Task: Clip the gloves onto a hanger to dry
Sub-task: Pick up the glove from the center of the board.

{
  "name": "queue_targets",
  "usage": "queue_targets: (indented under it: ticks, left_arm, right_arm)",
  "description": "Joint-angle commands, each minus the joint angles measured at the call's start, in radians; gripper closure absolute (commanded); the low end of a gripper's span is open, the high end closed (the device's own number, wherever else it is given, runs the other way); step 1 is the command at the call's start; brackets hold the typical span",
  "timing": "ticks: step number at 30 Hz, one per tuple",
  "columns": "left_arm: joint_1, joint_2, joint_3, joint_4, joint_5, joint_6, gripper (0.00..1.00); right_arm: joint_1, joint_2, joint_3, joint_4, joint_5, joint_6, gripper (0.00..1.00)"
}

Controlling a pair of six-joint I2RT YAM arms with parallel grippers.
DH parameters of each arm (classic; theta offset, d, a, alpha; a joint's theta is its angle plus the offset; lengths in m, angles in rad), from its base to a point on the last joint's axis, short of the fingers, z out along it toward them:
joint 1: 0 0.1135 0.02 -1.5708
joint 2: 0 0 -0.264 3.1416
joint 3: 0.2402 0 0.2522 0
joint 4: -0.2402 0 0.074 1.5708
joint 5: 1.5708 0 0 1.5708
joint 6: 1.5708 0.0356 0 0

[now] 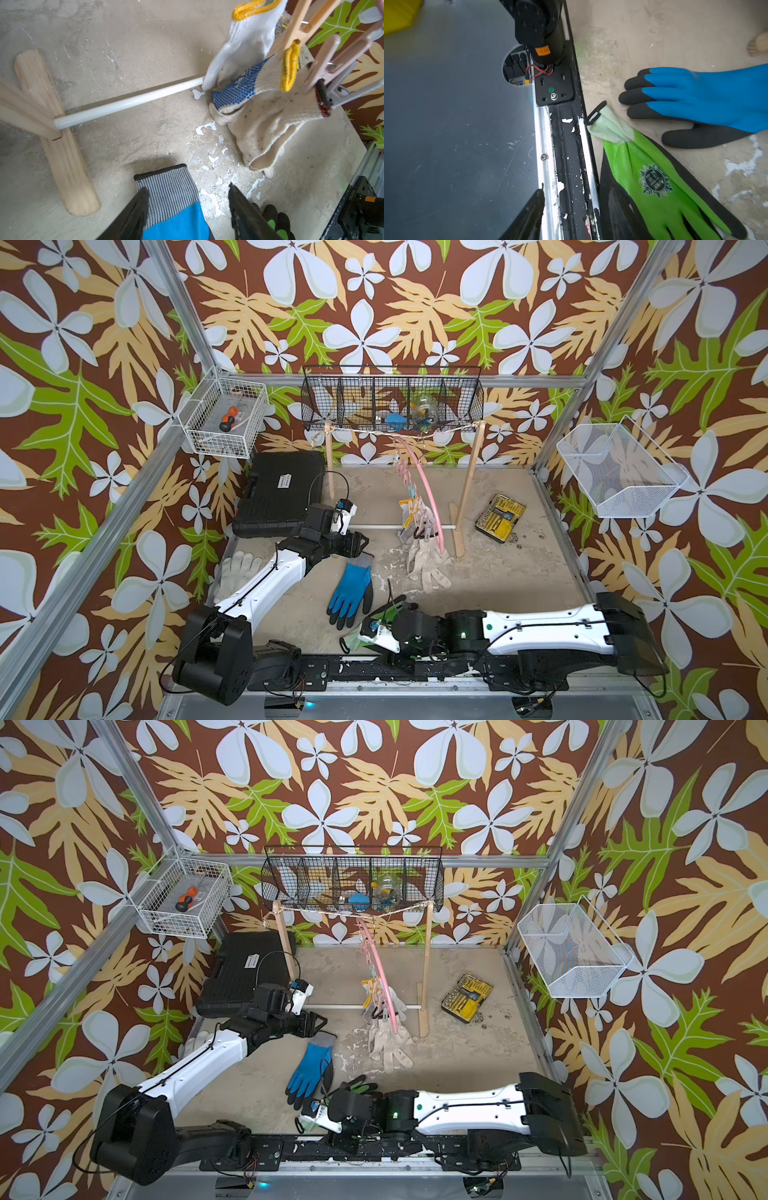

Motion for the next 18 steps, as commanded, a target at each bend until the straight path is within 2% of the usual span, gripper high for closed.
queue_targets:
  ticks: [1,8,13,18]
  left_arm:
    - [0.002,0.024,0.018,-0.005,0.004,-0.001,0.36]
    - [0.003,0.046,0.037,0.0,0.016,0.012,0.35]
    - [0.005,0.065,0.04,0.001,0.034,0.016,0.35]
    - [0.006,0.077,0.04,0.002,0.05,0.021,0.35]
  right_arm:
    - [0.0,0.1,0.033,0.053,0.064,-0.089,0.49]
    - [0.0,0.261,0.075,0.125,0.218,-0.227,0.51]
    - [-0.003,0.357,0.11,0.152,0.192,-0.278,0.51]
    - [-0.015,0.389,0.127,0.171,0.215,-0.295,0.51]
